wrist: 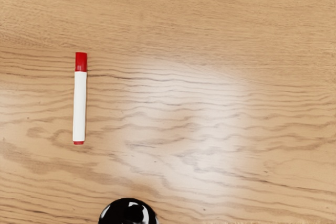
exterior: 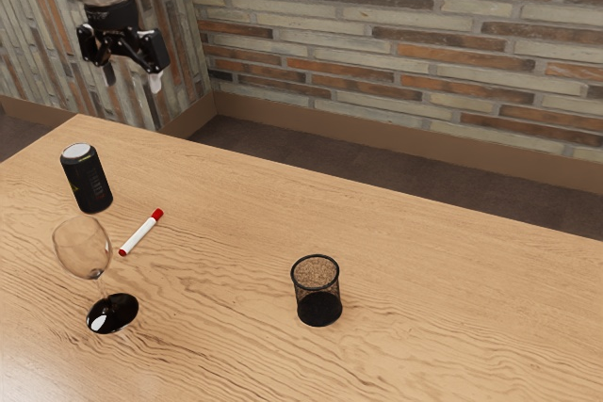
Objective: Put the marker into the pen holder.
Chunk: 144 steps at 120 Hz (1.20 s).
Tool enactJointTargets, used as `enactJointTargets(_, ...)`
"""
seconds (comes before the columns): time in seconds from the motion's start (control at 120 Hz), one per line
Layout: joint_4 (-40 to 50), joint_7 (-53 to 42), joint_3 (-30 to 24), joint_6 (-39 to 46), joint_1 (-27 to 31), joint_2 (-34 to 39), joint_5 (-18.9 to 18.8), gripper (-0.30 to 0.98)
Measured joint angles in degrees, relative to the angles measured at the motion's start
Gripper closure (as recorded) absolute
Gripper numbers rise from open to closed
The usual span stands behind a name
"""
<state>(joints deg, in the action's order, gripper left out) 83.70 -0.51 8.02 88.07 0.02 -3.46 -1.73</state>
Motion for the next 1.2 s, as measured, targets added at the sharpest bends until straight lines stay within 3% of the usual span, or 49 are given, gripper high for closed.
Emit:
enactJointTargets(0.217,0.7,-0.1,0.1,-0.1,-2.1,0.2,-0.1,0.0)
enactJointTargets(0.425,27.6,-0.1,0.1,10.7,-1.6,9.5,0.0,0.0)
enactJointTargets(0.608,37.2,-0.1,0.9,23.0,-1.4,7.3,0.1,0.0)
enactJointTargets(0.967,35.6,-5.4,6.5,35.5,-1.3,-6.0,-0.1,0.0)
enactJointTargets(1.2,29.0,-11.2,8.7,39.1,0.2,-14.4,1.1,0.0)
